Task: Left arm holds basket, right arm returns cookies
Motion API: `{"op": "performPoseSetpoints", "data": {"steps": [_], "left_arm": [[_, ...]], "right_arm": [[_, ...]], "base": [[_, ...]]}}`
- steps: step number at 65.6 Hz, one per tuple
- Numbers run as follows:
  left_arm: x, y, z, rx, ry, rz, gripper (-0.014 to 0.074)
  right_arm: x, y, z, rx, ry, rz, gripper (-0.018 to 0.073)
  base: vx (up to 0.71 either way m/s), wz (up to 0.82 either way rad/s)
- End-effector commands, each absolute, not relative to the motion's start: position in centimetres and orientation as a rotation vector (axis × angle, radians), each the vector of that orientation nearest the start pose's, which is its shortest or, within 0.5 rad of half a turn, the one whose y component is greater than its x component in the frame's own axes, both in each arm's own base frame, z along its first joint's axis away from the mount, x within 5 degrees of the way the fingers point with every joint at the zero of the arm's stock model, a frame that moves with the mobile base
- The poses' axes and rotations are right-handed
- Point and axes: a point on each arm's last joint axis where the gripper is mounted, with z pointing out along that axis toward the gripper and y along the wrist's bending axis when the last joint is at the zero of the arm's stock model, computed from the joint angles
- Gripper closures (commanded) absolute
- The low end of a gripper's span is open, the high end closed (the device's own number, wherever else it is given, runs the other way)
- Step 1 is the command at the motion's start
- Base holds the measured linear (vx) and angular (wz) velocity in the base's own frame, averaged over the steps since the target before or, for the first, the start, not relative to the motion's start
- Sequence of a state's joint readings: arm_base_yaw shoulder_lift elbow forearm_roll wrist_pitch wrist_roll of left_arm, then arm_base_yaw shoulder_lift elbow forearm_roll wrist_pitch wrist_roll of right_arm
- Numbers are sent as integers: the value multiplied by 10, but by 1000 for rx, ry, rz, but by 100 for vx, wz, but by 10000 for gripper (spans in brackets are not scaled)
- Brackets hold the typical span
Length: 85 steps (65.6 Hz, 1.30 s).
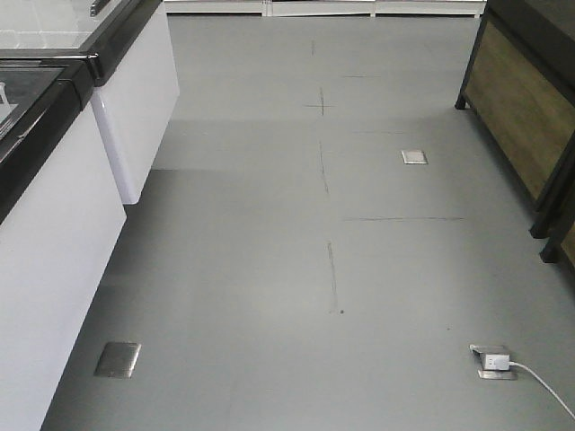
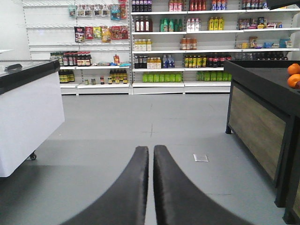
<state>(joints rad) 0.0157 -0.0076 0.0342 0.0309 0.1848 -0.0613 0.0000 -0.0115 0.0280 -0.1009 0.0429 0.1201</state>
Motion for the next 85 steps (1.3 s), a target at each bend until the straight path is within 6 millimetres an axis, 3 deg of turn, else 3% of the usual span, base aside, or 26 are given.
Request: {"op": "performPoseSetpoints", "data": {"steps": [1, 85], "left_arm": [[55, 1, 203, -41, 1574, -23, 602], [55, 1, 203, -41, 1574, -23, 602]], "right_arm": [[56, 0, 202, 5, 1474, 10, 566], [56, 0, 202, 5, 1475, 10, 566]], "base": [[0, 0], [0, 0]]}}
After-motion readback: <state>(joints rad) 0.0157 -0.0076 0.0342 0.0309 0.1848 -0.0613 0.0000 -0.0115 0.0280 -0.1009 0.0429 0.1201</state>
